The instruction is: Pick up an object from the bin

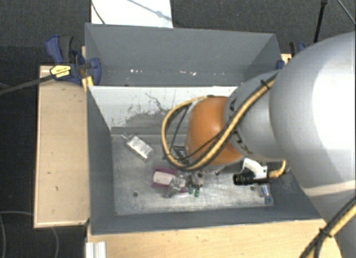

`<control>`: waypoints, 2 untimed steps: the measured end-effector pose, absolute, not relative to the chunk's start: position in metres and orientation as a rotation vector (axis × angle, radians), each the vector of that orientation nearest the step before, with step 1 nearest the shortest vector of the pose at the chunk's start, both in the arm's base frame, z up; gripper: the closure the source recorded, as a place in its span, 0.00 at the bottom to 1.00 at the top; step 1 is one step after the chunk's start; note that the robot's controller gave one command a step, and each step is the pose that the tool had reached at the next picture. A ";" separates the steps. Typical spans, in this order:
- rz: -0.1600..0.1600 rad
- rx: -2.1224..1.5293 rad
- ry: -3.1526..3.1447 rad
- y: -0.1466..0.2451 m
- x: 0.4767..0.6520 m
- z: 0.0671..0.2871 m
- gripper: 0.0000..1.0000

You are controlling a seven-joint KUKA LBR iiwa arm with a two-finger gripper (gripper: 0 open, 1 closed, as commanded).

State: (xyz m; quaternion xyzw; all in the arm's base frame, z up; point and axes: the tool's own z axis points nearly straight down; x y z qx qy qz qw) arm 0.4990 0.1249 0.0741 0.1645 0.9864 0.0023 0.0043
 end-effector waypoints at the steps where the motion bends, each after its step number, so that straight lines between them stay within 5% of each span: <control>1: 0.003 0.517 3.096 0.125 0.500 0.094 1.00; 2: 0.004 0.517 3.095 0.125 0.500 0.109 1.00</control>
Offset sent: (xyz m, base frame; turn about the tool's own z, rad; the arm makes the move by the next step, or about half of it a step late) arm 0.0001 0.0001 0.0187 0.0000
